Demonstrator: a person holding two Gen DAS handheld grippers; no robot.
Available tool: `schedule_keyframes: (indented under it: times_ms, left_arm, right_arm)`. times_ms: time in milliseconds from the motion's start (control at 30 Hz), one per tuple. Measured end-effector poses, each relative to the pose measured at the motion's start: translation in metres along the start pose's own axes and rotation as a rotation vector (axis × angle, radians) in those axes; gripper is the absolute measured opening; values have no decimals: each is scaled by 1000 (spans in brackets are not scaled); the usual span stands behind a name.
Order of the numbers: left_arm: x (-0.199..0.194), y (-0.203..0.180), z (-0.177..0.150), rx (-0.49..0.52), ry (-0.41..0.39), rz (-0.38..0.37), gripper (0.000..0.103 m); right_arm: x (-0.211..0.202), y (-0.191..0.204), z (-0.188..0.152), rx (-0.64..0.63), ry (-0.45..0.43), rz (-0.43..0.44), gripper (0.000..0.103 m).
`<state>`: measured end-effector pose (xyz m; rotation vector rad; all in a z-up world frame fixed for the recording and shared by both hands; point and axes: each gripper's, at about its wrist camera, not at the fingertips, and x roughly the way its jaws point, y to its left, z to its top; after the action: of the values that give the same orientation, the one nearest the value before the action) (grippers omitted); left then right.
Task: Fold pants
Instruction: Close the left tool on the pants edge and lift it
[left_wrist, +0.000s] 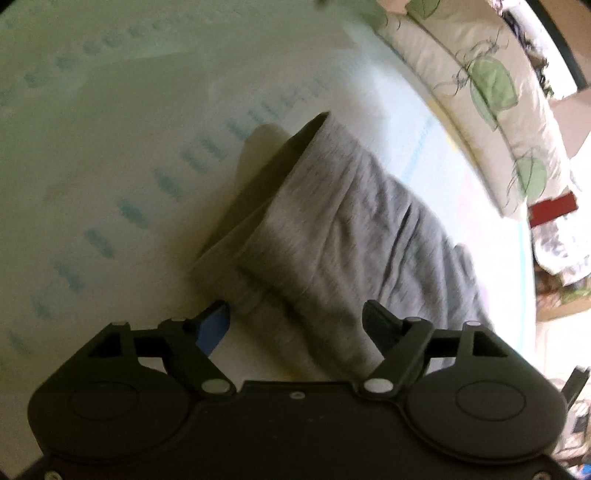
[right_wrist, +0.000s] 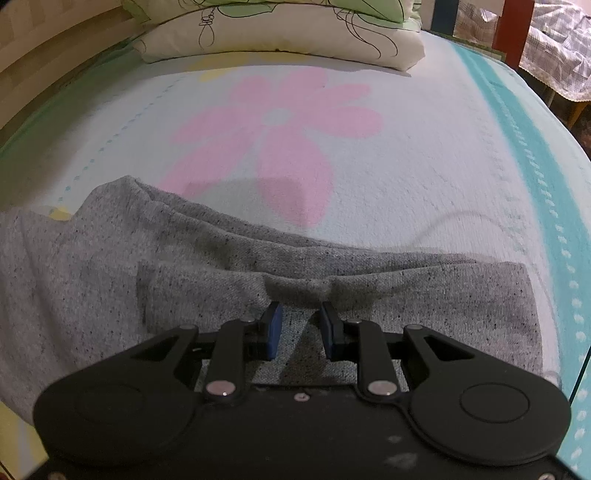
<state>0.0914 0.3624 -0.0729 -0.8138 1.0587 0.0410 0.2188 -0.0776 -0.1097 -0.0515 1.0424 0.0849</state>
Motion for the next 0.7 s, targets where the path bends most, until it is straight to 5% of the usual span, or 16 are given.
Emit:
schedule_keyframes:
  times_ms: [100, 333, 500, 567, 700]
  left_arm:
    - [10, -1, 8, -65, -21, -21, 90]
    - [16, 6, 14, -148, -135, -61, 89]
    - [21, -3, 26, -88, -117, 44, 34]
    - [15, -17, 29, -4, -118, 70, 23]
    - [4, -60, 30, 182, -132, 158, 21]
  right_arm:
    - [0, 0, 0, 1, 3, 4, 24]
    - [-1, -3, 0, 4, -1, 14, 24]
    - [-2, -7, -1, 4, -3, 31, 24]
    - [-3, -11, -1, 4, -6, 48, 24]
    - [-14, -22, -2, 29, -20, 80, 24]
